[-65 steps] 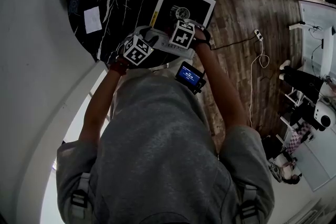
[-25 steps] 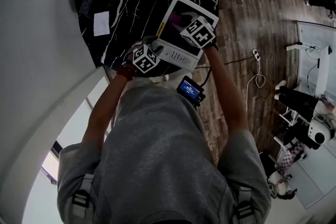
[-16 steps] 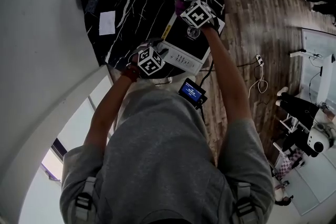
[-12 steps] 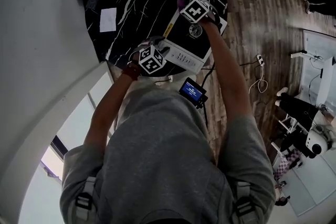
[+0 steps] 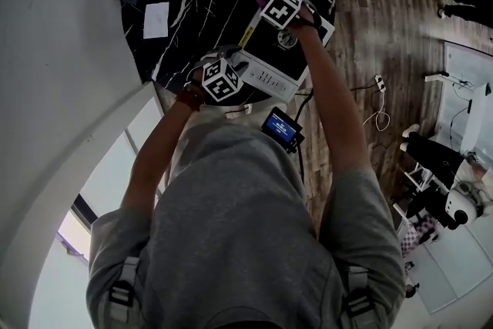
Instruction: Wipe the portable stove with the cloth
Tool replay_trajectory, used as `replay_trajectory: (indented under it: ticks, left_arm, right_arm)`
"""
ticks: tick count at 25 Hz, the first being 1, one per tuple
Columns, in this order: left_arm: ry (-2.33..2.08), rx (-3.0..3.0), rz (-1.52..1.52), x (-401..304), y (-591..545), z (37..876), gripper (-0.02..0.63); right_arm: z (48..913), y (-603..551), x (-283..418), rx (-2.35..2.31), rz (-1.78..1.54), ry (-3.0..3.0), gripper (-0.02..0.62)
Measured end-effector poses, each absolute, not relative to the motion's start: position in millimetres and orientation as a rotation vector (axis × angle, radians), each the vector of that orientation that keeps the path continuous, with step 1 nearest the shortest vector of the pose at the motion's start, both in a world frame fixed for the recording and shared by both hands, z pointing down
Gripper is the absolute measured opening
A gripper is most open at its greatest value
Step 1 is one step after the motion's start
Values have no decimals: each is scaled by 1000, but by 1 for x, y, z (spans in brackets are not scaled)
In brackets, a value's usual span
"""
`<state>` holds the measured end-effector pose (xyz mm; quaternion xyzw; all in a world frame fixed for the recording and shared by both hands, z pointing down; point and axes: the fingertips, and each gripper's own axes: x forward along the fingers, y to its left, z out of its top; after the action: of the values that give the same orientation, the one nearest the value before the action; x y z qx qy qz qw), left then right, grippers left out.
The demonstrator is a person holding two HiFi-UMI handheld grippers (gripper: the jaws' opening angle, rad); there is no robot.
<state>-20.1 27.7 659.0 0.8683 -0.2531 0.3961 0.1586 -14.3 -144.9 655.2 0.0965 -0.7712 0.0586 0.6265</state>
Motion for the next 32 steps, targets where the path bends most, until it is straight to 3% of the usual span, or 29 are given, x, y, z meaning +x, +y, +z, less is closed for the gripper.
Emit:
replay_trajectory:
  ticks: [32]
  left_arm:
    - [-712, 2508, 1150, -20, 29, 664, 198]
  right_arm:
    - [661, -29, -50, -32, 363, -1926, 124]
